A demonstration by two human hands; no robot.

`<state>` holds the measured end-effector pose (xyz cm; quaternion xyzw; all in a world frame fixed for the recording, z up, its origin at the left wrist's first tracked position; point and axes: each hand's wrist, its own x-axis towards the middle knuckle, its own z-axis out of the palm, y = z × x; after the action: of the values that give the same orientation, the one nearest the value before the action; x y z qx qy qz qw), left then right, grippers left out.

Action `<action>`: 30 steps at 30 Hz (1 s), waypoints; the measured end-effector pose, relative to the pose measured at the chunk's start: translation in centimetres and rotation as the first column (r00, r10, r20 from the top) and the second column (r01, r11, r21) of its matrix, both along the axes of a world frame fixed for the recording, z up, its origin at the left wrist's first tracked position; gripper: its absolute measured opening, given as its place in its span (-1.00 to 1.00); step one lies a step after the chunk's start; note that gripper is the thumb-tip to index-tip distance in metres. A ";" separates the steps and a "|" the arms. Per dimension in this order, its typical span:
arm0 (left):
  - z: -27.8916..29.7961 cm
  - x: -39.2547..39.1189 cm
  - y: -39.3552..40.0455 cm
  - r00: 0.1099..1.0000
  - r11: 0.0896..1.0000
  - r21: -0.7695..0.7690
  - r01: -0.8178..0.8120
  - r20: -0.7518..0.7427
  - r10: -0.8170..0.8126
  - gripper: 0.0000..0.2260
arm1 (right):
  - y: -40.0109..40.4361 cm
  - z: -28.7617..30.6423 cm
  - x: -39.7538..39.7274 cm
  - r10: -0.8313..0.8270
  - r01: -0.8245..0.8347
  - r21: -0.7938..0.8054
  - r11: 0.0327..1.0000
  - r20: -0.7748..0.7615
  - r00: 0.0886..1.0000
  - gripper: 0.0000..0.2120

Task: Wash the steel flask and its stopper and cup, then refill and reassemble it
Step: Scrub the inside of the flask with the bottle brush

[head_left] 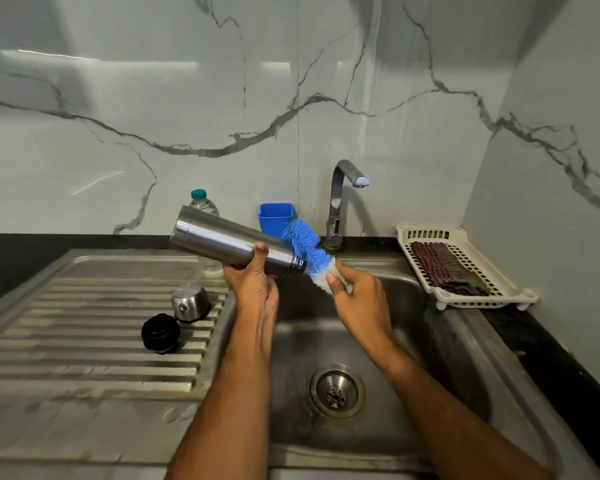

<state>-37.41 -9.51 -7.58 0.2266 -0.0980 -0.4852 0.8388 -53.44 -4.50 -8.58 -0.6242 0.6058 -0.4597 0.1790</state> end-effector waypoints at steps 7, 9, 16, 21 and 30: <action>-0.1 -0.3 0.4 0.993 0.995 0.020 -0.102 -0.052 0.103 -0.40 | 1.3 -0.7 0.2 0.026 -0.026 -0.006 1.000 -0.069 0.997 -0.59; -0.2 -0.2 0.5 0.993 0.993 0.036 -0.109 -0.042 0.110 -0.42 | 1.5 -0.8 0.3 0.031 -0.030 0.012 0.999 -0.100 0.995 -0.58; -0.1 -1.5 0.1 0.993 0.996 0.031 -0.085 0.079 0.082 -0.52 | 0.0 0.5 0.1 -0.016 0.018 0.029 0.999 -0.057 0.998 -0.62; -0.5 0.0 -0.5 0.990 0.990 0.052 -0.134 0.060 0.131 -0.43 | 1.4 -0.8 0.0 0.049 -0.046 0.033 0.998 -0.091 0.995 -0.60; -0.6 0.6 -0.3 0.997 0.998 0.025 -0.065 0.033 0.065 -0.48 | 1.1 -0.6 0.8 0.019 -0.016 0.034 0.999 -0.098 0.995 -0.59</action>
<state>-36.82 -9.80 -8.14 0.2483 -0.0975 -0.4552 0.8495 -52.68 -3.44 -9.14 -0.6484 0.6158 -0.4168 0.1633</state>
